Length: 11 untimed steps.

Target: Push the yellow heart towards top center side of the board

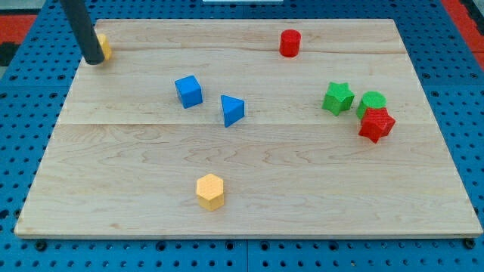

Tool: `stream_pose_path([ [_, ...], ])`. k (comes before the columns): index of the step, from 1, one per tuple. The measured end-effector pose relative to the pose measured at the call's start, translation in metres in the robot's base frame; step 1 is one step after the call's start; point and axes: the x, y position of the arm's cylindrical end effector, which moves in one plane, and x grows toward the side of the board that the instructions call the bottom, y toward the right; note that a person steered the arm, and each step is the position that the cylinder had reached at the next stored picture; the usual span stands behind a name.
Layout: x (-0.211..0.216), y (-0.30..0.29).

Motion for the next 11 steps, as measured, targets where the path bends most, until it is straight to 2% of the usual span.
stream_pose_path([
  [1, 0.0, -0.031],
  [2, -0.028, 0.009],
  [4, -0.054, 0.006],
  [5, -0.066, 0.103],
  [6, -0.048, 0.185],
  [7, -0.046, 0.217],
  [8, -0.018, 0.194],
  [9, 0.016, 0.221],
  [11, -0.005, 0.238],
])
